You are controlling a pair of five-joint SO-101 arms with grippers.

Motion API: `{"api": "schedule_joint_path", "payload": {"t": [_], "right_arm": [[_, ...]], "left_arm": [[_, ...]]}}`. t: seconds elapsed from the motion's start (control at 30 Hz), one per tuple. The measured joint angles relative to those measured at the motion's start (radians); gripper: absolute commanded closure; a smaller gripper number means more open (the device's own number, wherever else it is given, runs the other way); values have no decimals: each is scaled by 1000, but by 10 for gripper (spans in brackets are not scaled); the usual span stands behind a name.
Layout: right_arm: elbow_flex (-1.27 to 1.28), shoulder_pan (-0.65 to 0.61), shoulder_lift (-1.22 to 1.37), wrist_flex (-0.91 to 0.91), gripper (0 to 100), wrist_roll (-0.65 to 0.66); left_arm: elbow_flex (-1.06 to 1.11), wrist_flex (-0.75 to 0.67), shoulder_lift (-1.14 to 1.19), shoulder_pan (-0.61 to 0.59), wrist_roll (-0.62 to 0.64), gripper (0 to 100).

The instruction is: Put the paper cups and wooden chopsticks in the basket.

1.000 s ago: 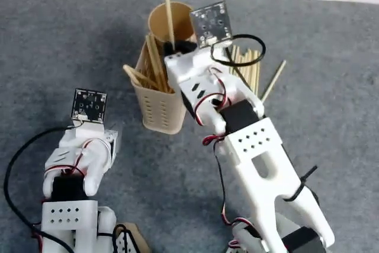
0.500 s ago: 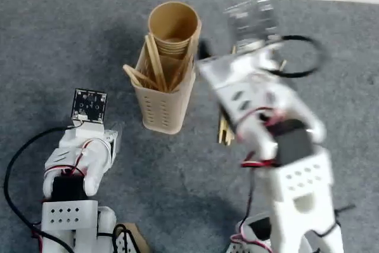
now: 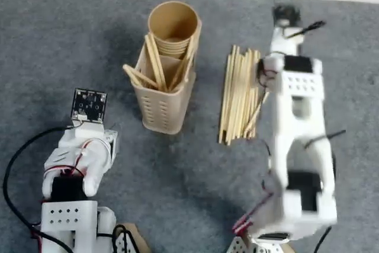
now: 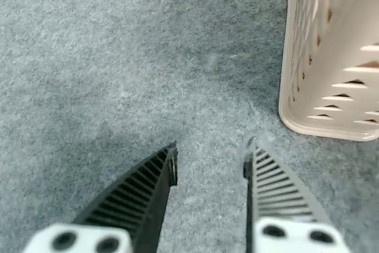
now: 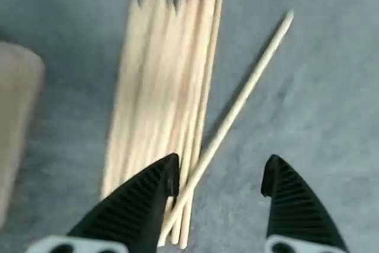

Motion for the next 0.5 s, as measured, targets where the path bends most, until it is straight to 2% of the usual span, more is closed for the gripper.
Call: {"api": "schedule_joint_path", "payload": {"t": [0.13, 0.3, 0.37, 0.47, 0.5], "right_arm": [[-28, 18, 190, -18, 765, -48], [-95, 14, 299, -18, 779, -57], [-107, 14, 321, -18, 844, -57], [-120, 15, 341, -20, 998, -61], [-123, 15, 342, -20, 994, -63]], "left_arm": [[0, 0, 0, 0, 0, 794], [0, 0, 0, 0, 0, 794], [0, 0, 0, 0, 0, 794], [0, 0, 0, 0, 0, 794], [0, 0, 0, 0, 0, 794]]}}
